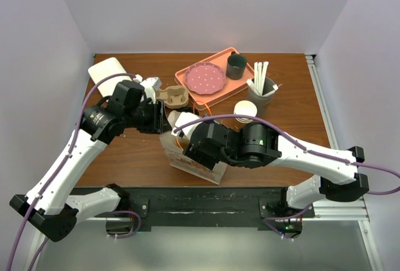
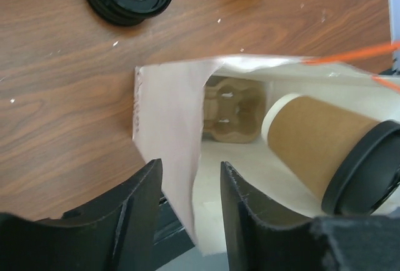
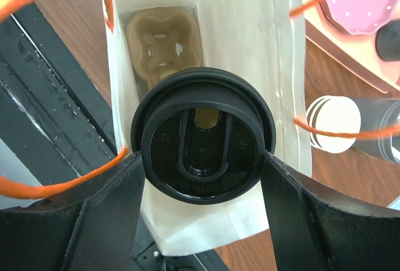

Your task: Pack the takeout coffee

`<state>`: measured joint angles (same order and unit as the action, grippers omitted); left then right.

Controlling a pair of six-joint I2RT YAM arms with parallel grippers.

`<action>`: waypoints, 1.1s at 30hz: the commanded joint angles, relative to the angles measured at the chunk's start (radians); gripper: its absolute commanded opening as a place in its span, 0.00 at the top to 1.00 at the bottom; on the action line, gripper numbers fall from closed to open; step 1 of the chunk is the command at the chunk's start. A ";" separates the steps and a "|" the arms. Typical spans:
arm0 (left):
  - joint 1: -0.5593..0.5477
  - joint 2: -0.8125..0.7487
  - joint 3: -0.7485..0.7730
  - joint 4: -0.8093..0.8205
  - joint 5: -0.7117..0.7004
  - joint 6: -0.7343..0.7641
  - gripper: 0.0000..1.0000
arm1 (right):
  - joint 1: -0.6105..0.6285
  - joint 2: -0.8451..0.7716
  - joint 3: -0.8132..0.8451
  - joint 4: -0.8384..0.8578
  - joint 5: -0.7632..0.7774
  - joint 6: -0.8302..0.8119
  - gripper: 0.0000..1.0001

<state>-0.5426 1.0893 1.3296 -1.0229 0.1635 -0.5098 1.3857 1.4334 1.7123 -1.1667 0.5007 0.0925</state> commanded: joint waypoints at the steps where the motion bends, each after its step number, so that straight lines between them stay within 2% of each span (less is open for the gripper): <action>1: 0.004 -0.003 0.010 -0.042 -0.005 0.071 0.51 | 0.004 -0.002 -0.009 0.074 -0.002 -0.016 0.77; 3: -0.003 0.030 0.026 -0.003 -0.002 0.076 0.51 | 0.003 0.001 -0.011 0.105 0.025 -0.037 0.77; 5: -0.005 0.085 0.054 0.024 -0.004 0.074 0.56 | -0.005 0.001 -0.014 0.130 0.048 -0.059 0.77; 8: -0.008 0.139 0.106 0.059 -0.016 0.074 0.76 | -0.060 0.005 -0.016 0.168 0.047 -0.121 0.78; 9: -0.010 0.149 0.123 0.073 -0.018 0.070 0.88 | -0.080 0.005 -0.019 0.186 0.030 -0.155 0.78; 12: -0.008 0.161 0.125 0.150 -0.019 0.042 1.00 | -0.183 -0.014 -0.052 0.261 -0.022 -0.245 0.79; 16: -0.008 0.161 0.155 0.201 -0.044 -0.019 1.00 | -0.321 0.001 -0.007 0.291 -0.065 -0.355 0.80; 19: -0.008 0.075 0.067 0.328 -0.076 -0.087 1.00 | -0.361 0.022 0.015 0.305 -0.102 -0.421 0.80; 23: -0.007 -0.066 -0.143 0.492 -0.061 -0.167 1.00 | -0.378 0.033 0.012 0.308 -0.197 -0.436 0.80; 28: -0.008 -0.141 -0.254 0.491 -0.027 -0.154 1.00 | -0.376 -0.014 -0.081 0.318 -0.318 -0.386 0.81; 32: -0.008 -0.183 -0.302 0.449 -0.038 -0.138 0.85 | -0.347 -0.056 -0.151 0.331 -0.361 -0.340 0.81; 33: -0.008 -0.186 -0.302 0.442 -0.038 -0.133 0.76 | -0.326 -0.059 -0.158 0.334 -0.350 -0.333 0.81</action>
<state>-0.5465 0.9371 1.0451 -0.6098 0.1135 -0.6449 1.0187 1.4239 1.5887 -0.8680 0.2058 -0.2672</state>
